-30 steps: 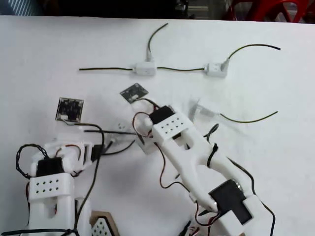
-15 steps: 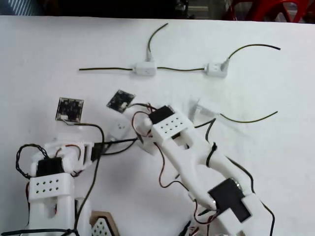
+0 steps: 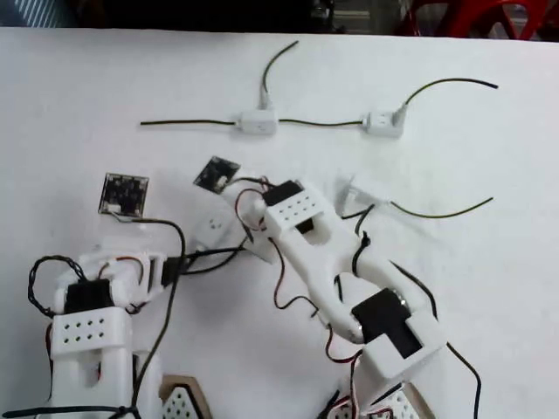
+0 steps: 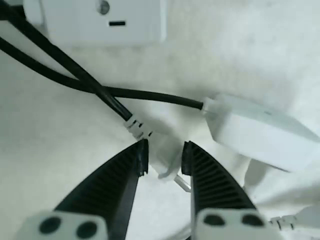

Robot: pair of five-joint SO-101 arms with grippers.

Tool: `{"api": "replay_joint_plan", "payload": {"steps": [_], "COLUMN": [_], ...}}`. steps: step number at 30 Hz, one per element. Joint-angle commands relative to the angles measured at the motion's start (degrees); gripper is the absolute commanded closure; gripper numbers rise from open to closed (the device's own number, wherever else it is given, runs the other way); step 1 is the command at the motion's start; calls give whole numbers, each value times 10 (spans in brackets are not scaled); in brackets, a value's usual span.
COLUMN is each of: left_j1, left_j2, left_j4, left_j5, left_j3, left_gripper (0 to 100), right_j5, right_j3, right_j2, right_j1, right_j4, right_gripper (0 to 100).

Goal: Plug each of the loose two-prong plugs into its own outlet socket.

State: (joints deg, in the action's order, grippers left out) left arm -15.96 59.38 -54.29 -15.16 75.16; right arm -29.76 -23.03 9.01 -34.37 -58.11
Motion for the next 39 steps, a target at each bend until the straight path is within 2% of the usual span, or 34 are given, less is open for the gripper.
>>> {"api": "replay_joint_plan", "payload": {"steps": [1,8,11,17,22,33,39], "left_j1": [-2,-2,-2,-2,-2,-2,-2], "left_j2": [10,10,10,10,10,10,10], "left_j4": [12,12,12,12,12,12,12], "left_j5": [-8,-8,-8,-8,-8,-8,-8], "left_j3": [-1,-1,-1,-1,-1,-1,-1], "left_gripper": [654,654,654,654,654,654,654], "right_j5": [-35,-47,-47,-50,-92,-91,-95], "right_j3": [4,12,49,111,96,88,64], "right_j2": [20,24,19,22,23,-4,39], "right_j1": [0,0,0,-4,-2,-23,-24], "right_j4": [7,-22,-74,-153,-154,-182,-129], "right_gripper": [918,891,838,839,839,840,840]}}
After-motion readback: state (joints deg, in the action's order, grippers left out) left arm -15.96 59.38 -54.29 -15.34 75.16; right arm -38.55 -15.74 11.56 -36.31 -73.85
